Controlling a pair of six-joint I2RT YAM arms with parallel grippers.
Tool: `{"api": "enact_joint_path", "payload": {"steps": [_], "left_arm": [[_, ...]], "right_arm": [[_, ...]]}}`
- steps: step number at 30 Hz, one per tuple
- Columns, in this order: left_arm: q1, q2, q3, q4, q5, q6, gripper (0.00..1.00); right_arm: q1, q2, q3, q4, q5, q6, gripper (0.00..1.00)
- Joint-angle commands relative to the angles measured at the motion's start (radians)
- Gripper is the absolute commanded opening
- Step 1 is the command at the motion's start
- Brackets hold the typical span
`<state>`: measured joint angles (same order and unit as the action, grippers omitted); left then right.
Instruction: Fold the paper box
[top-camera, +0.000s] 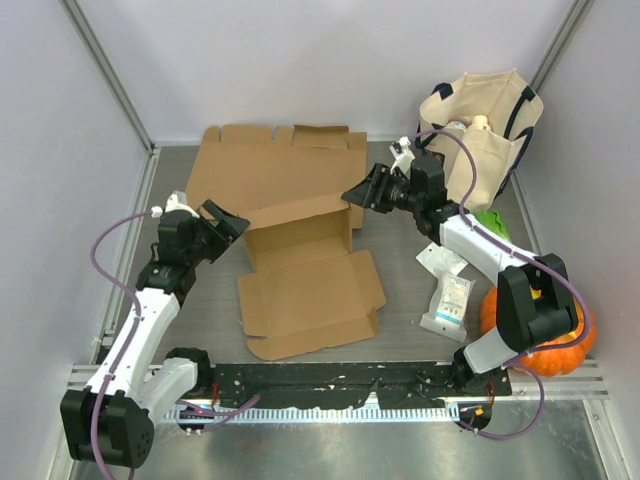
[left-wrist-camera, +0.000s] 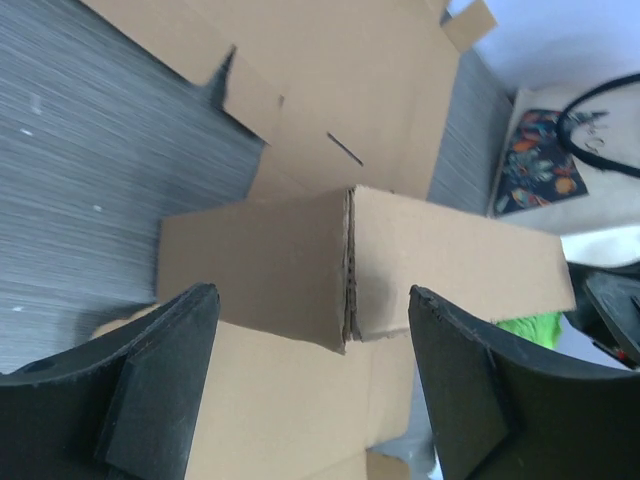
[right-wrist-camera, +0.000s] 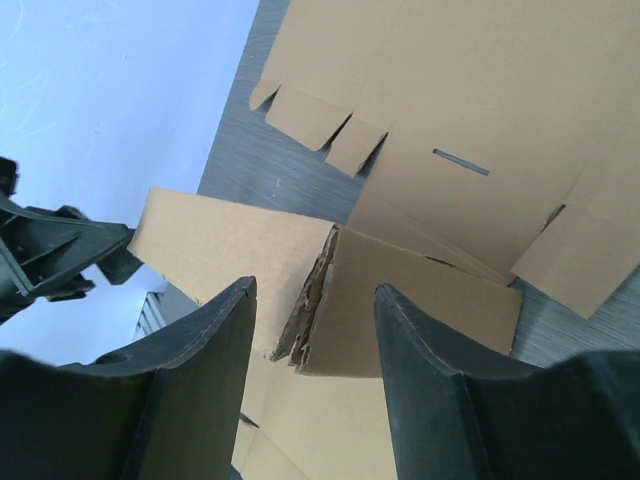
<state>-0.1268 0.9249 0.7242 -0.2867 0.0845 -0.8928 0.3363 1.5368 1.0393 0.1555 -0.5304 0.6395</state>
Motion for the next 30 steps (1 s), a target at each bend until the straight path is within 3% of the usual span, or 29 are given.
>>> {"api": "enact_joint_path", "payload": {"steps": [1, 13, 16, 17, 21, 22, 24, 25, 26, 28, 30], "left_arm": [[0.015, -0.032, -0.06, 0.184, 0.202, -0.055, 0.77], [0.021, -0.02, -0.157, 0.143, 0.095, 0.0, 0.46], [0.021, -0.032, -0.164, 0.123, 0.083, 0.021, 0.44], [0.021, -0.04, -0.16, 0.097, 0.078, 0.031, 0.46], [0.021, -0.119, -0.056, -0.043, 0.022, 0.127, 0.72], [0.021, -0.136, -0.028, -0.113, -0.024, 0.144, 0.75], [0.019, -0.181, 0.05, -0.182, -0.046, 0.175, 0.84], [0.019, -0.19, 0.073, -0.23, -0.046, 0.196, 0.86], [0.01, -0.196, 0.108, -0.252, -0.019, 0.206, 0.88], [-0.026, -0.195, 0.129, -0.305, -0.002, 0.204, 0.88], [-0.144, -0.183, 0.136, -0.331, -0.029, 0.193, 0.87]], "right_arm": [[-0.008, 0.008, -0.039, 0.137, -0.075, 0.035, 0.52], [-0.01, 0.051, -0.211, 0.286, -0.071, 0.06, 0.3], [-0.011, 0.051, -0.223, 0.27, -0.053, 0.04, 0.33], [-0.008, 0.031, -0.214, 0.25, -0.043, 0.029, 0.38], [-0.011, -0.079, -0.159, 0.058, 0.09, -0.052, 0.64], [-0.01, -0.108, -0.142, -0.096, 0.162, -0.078, 0.67], [-0.01, -0.208, -0.116, -0.227, 0.382, -0.132, 0.72], [-0.01, -0.239, -0.116, -0.337, 0.455, -0.135, 0.74], [-0.008, -0.268, -0.116, -0.399, 0.598, -0.124, 0.83], [0.016, -0.329, -0.127, -0.593, 0.677, -0.104, 0.83], [0.102, -0.416, -0.212, -0.666, 0.801, -0.074, 0.83]]}}
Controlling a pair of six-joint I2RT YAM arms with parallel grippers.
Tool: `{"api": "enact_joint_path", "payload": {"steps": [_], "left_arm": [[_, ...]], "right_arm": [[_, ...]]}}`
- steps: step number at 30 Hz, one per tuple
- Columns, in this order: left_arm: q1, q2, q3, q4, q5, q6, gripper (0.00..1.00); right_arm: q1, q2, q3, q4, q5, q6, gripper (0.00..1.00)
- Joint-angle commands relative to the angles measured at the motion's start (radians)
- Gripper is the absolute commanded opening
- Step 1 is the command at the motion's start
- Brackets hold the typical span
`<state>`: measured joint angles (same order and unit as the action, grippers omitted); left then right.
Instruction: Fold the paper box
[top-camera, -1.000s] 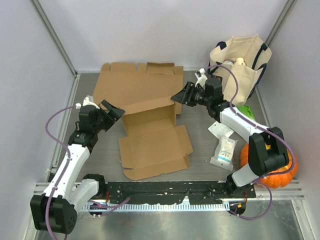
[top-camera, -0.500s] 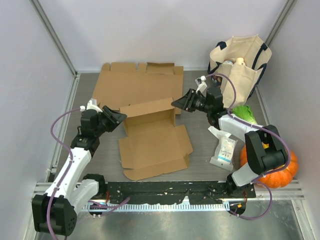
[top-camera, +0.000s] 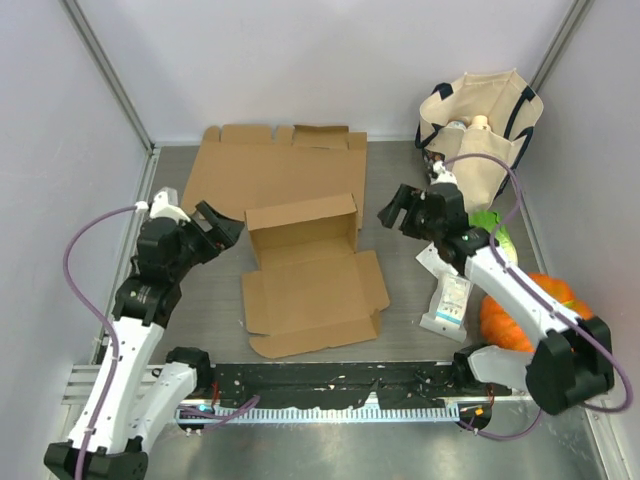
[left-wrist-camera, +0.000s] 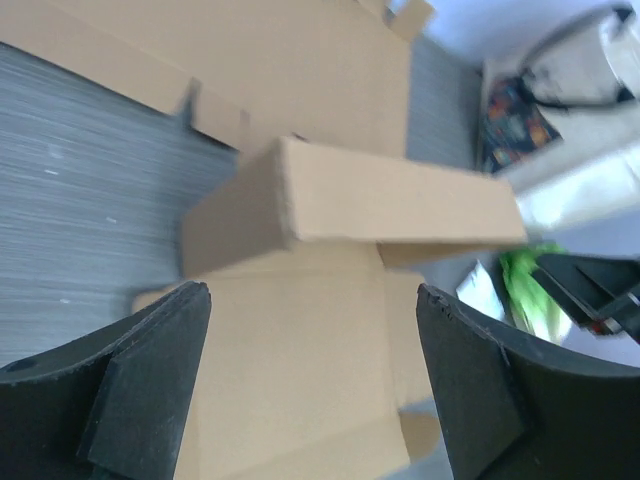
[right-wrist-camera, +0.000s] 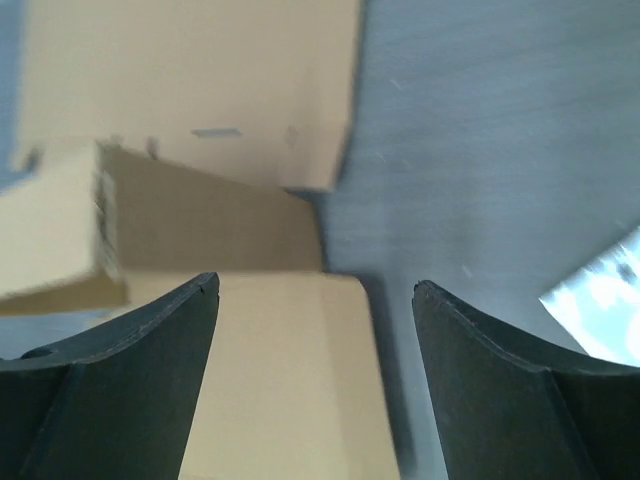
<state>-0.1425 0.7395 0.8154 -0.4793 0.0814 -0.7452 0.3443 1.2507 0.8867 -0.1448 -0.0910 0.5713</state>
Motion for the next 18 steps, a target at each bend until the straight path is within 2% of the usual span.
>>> {"api": "enact_joint_path", "payload": {"steps": [1, 2, 3, 4, 5, 6, 7, 8, 10, 11, 13, 14, 16, 18], "left_arm": [[-0.185, 0.004, 0.047, -0.156, -0.058, 0.035, 0.86], [-0.313, 0.006, 0.056, -0.16, -0.156, 0.029, 0.85], [-0.375, 0.006, 0.07, -0.177, -0.217, 0.03, 0.85], [-0.431, 0.006, 0.083, -0.197, -0.256, 0.035, 0.85], [-0.519, 0.008, 0.102, -0.191, -0.268, 0.05, 0.85], [-0.558, 0.023, 0.105, -0.177, -0.258, 0.053, 0.84], [-0.601, 0.038, 0.111, -0.164, -0.261, 0.058, 0.84], [-0.705, 0.058, 0.12, -0.165, -0.284, 0.072, 0.83], [-0.842, 0.135, 0.128, -0.183, -0.432, 0.09, 0.85], [-0.973, 0.167, 0.13, -0.182, -0.475, 0.113, 0.86], [-1.124, 0.257, 0.125, -0.148, -0.585, 0.142, 0.87], [-1.163, 0.286, 0.116, -0.127, -0.606, 0.156, 0.88], [-1.259, 0.352, 0.111, -0.059, -0.667, 0.204, 0.9], [-1.308, 0.447, 0.108, 0.006, -0.69, 0.26, 0.94]], "right_arm": [[0.195, -0.161, -0.093, -0.413, 0.367, 0.013, 0.83], [0.243, -0.195, -0.153, -0.427, 0.356, 0.047, 0.83], [0.302, -0.268, -0.181, -0.427, 0.361, 0.086, 0.84], [0.385, -0.298, -0.224, -0.432, 0.375, 0.108, 0.84], [0.425, -0.339, -0.247, -0.432, 0.379, 0.13, 0.83], [0.456, -0.356, -0.271, -0.426, 0.372, 0.192, 0.83], [0.482, -0.367, -0.296, -0.426, 0.373, 0.225, 0.83], [0.531, -0.356, -0.33, -0.437, 0.388, 0.255, 0.82], [0.596, -0.314, -0.348, -0.467, 0.459, 0.329, 0.81], [0.666, -0.301, -0.351, -0.461, 0.493, 0.349, 0.8], [0.711, -0.289, -0.367, -0.405, 0.545, 0.361, 0.74], [0.716, -0.281, -0.377, -0.38, 0.547, 0.371, 0.68], [0.716, -0.272, -0.4, -0.319, 0.551, 0.403, 0.62], [0.716, -0.255, -0.411, -0.294, 0.536, 0.423, 0.44]]}}
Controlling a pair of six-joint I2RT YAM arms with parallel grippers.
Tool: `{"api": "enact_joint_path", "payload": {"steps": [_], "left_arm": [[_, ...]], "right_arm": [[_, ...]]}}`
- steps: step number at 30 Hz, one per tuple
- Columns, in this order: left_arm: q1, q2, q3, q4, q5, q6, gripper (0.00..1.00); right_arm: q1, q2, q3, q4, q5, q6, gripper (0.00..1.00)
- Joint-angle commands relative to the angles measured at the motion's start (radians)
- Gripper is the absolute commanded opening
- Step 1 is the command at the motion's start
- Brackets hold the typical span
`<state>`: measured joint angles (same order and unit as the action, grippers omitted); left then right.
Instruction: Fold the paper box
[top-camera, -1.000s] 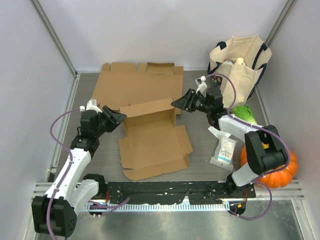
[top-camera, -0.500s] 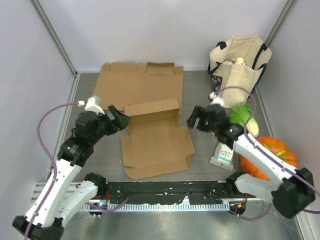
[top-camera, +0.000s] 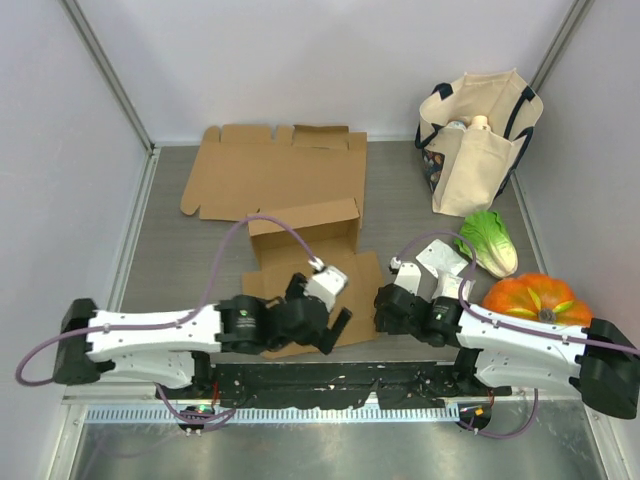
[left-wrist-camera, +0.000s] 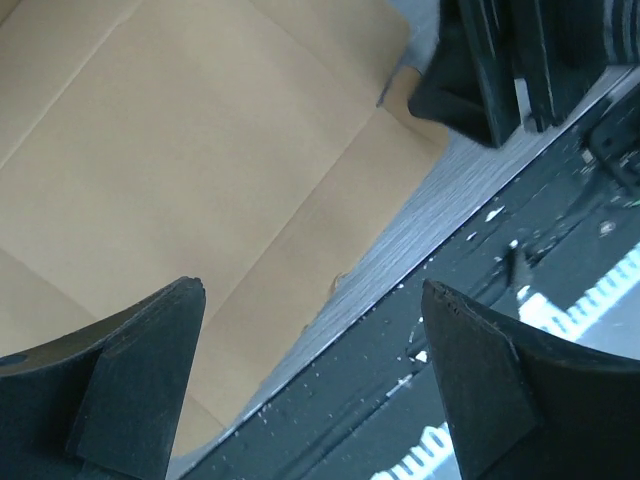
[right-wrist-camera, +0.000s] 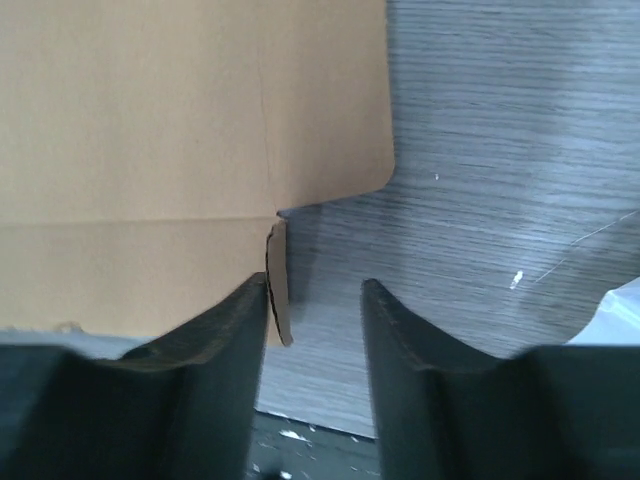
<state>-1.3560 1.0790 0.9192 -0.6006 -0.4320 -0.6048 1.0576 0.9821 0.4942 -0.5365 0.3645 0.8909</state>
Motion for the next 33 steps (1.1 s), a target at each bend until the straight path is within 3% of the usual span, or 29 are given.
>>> {"api": "enact_joint_path", "payload": {"steps": [1, 2, 6, 14, 19, 22, 23, 24, 27, 28, 30, 31, 33], "left_arm": [[-0.126, 0.139, 0.003, 0.143, -0.185, 0.138, 0.94], [-0.135, 0.201, 0.001, 0.159, -0.189, 0.151, 0.96], [-0.178, 0.333, -0.019, 0.266, -0.181, 0.244, 0.98], [-0.252, 0.496, -0.008, 0.348, -0.255, 0.353, 1.0], [-0.285, 0.577, 0.003, 0.369, -0.411, 0.375, 0.98], [-0.296, 0.62, 0.044, 0.306, -0.609, 0.346, 0.83], [-0.298, 0.628, 0.053, 0.289, -0.651, 0.34, 0.7], [-0.301, 0.631, 0.059, 0.25, -0.686, 0.312, 0.64], [-0.301, 0.624, 0.078, 0.204, -0.737, 0.3, 0.47], [-0.301, 0.616, 0.076, 0.193, -0.735, 0.303, 0.34], [-0.302, 0.592, 0.086, 0.17, -0.758, 0.303, 0.19], [-0.301, 0.582, 0.093, 0.151, -0.757, 0.297, 0.07], [-0.302, 0.553, 0.134, 0.076, -0.757, 0.272, 0.02]], "right_arm": [[0.002, 0.015, -0.016, 0.096, 0.07, 0.117, 0.38], [0.004, 0.012, -0.017, 0.095, 0.042, 0.138, 0.25], [0.004, -0.038, -0.005, 0.061, -0.033, 0.169, 0.01], [-0.005, -0.126, 0.087, -0.082, -0.114, 0.177, 0.01], [-0.027, -0.177, 0.135, -0.128, -0.179, 0.174, 0.0], [-0.028, -0.195, 0.148, -0.129, -0.197, 0.171, 0.0], [-0.03, -0.204, 0.155, -0.134, -0.194, 0.166, 0.01], [-0.028, -0.207, 0.164, -0.146, -0.188, 0.16, 0.01], [-0.03, -0.223, 0.208, -0.148, -0.173, 0.125, 0.02], [-0.03, -0.223, 0.231, -0.148, -0.17, 0.115, 0.02], [-0.031, -0.218, 0.25, -0.149, -0.162, 0.089, 0.06], [-0.03, -0.218, 0.273, -0.149, -0.153, 0.076, 0.22], [-0.03, -0.214, 0.317, -0.195, -0.051, 0.015, 0.48]]}}
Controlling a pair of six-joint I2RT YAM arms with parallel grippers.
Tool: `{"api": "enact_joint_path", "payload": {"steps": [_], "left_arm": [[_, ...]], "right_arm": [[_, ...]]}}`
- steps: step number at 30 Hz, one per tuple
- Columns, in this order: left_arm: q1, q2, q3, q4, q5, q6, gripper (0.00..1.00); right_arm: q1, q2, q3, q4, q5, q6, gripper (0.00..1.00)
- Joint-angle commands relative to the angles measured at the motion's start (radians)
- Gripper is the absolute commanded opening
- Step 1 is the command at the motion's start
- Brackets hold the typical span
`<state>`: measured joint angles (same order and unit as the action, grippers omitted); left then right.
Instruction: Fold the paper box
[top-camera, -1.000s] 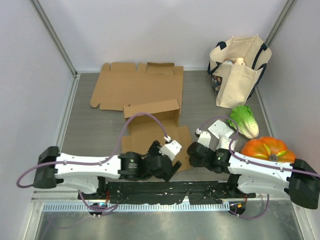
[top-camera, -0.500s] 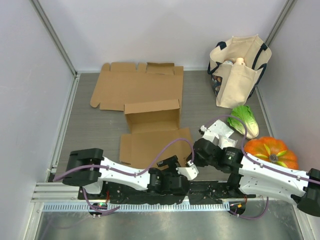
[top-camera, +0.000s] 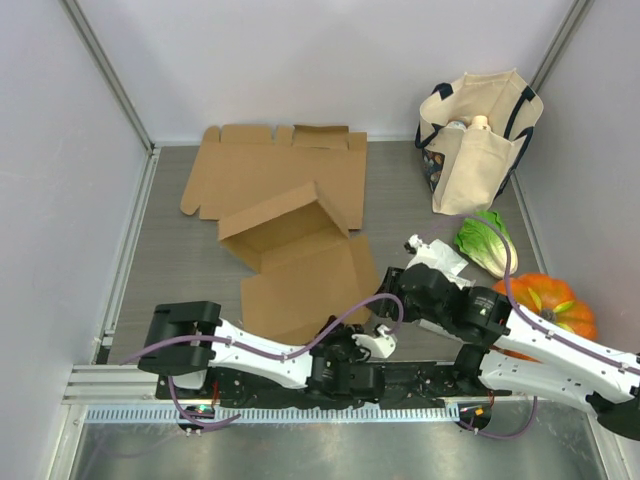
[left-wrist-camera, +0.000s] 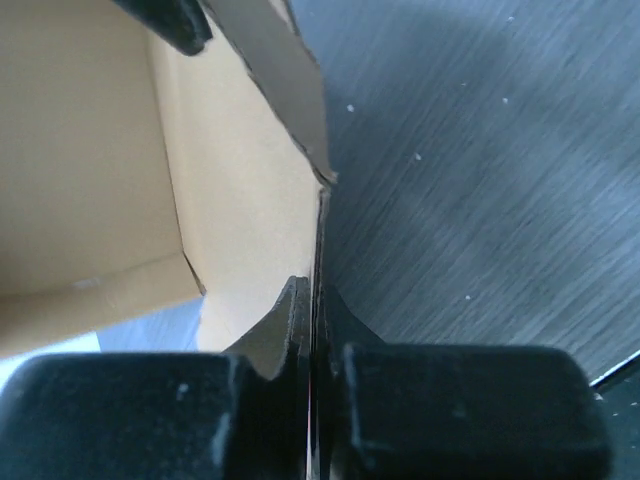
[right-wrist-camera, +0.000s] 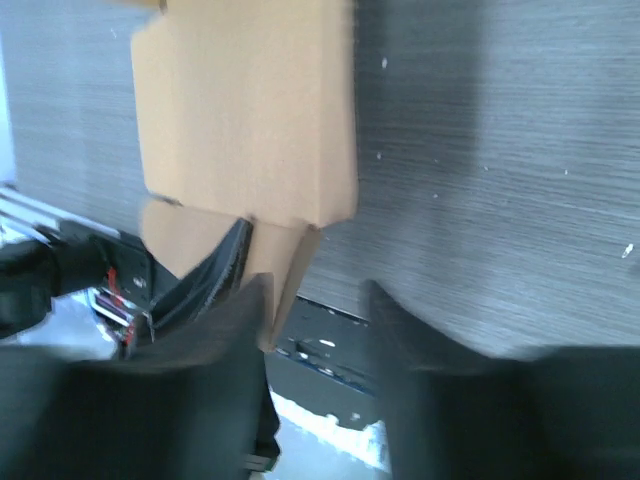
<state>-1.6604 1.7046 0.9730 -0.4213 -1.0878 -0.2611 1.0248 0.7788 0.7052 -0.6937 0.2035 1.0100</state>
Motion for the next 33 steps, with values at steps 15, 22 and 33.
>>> {"api": "enact_joint_path", "payload": {"steps": [15, 22, 33], "left_arm": [[0.298, -0.197, 0.773, -0.851, 0.324, -0.795, 0.0], [0.583, -0.172, 0.997, -1.02, 0.462, -1.142, 0.0], [0.987, -0.212, 0.931, -1.181, 0.657, -1.596, 0.0]], "right_arm": [[-0.62, 0.203, 0.418, 0.063, 0.104, -0.657, 0.95], [-0.576, -0.008, 0.208, 0.175, -0.349, -0.695, 0.93], [-0.364, 0.115, 0.283, -0.124, 0.207, -0.365, 0.96]]}}
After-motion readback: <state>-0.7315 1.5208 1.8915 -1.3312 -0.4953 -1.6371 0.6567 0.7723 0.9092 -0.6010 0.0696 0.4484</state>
